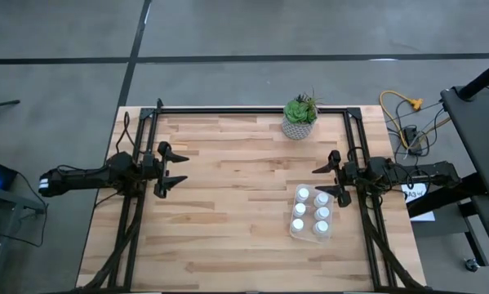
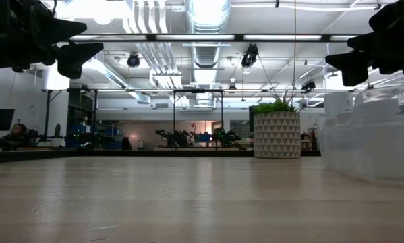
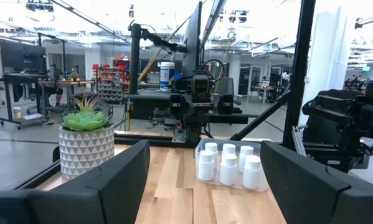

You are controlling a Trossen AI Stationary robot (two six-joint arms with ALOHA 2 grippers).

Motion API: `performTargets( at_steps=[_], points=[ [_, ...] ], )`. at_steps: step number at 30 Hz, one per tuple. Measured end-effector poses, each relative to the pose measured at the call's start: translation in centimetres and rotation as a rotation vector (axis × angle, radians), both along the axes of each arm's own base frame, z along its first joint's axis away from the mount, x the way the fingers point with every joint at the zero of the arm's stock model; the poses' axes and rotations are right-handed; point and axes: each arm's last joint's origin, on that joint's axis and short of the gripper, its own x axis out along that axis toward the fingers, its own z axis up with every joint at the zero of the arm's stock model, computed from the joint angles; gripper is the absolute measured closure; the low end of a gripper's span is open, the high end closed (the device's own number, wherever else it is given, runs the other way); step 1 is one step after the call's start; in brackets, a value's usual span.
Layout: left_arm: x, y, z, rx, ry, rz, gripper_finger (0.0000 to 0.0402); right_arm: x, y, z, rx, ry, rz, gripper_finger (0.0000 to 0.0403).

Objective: Pick and place pill bottles into a basket
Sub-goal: Return to Home Position

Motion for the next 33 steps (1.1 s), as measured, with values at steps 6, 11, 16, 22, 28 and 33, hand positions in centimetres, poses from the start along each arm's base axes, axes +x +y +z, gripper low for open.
performTargets(
  at_steps=[6,11,16,22,28,33],
  points=[
    [0.00,0.00,-0.01,0.000,0.001,0.000,0.0114,0.00,0.00,0.00,-0.002,0.000,0.000,0.0137],
    [0.00,0.00,-0.02,0.000,0.002,0.000,0.0114,0.00,0.00,0.00,-0.002,0.000,0.000,0.0136],
    [0.00,0.00,-0.02,0.000,0.002,0.000,0.0114,0.00,0.00,0.00,-0.001,0.000,0.000,0.0143],
    [0.01,0.00,-0.02,0.000,0.003,-0.001,0.0114,0.00,0.00,0.00,0.000,0.000,0.000,0.0149],
    [0.00,0.00,0.01,0.000,-0.001,0.000,0.0114,0.00,0.00,0.00,-0.001,0.000,0.000,0.0144],
    [0.01,0.00,-0.01,0.000,0.001,0.000,0.0114,0.00,0.00,0.00,-0.001,0.000,0.000,0.0138]
  ],
)
